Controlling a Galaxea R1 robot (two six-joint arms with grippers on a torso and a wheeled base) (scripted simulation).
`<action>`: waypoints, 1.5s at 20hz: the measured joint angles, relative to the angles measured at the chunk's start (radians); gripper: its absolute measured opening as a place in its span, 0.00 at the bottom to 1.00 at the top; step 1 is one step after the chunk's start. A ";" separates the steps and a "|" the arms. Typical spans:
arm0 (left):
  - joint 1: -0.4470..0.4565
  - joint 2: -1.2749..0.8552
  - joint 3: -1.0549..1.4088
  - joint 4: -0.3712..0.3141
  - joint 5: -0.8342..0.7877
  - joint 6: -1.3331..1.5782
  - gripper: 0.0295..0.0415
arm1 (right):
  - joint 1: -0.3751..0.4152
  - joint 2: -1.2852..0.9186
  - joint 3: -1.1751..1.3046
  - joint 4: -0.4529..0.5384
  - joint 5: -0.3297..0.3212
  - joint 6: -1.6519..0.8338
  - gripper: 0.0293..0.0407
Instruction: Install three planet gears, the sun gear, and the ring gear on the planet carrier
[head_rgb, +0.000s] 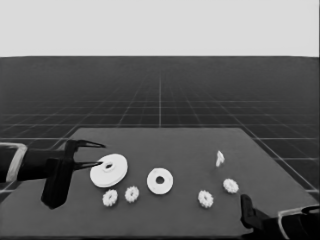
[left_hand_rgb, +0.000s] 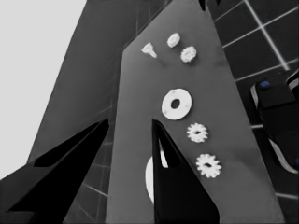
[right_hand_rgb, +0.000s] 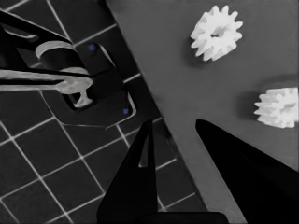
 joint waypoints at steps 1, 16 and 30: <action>0.071 -0.003 0.071 -0.073 0.049 -0.003 0.00 | -0.054 0.014 0.053 0.076 0.023 -0.003 0.00; 0.531 0.879 -0.739 0.055 0.865 -1.821 0.75 | -0.006 0.000 -0.003 0.000 0.000 0.000 0.81; 0.604 0.897 -0.814 0.120 0.832 -1.780 0.14 | -0.006 0.000 -0.003 0.000 0.000 0.000 0.81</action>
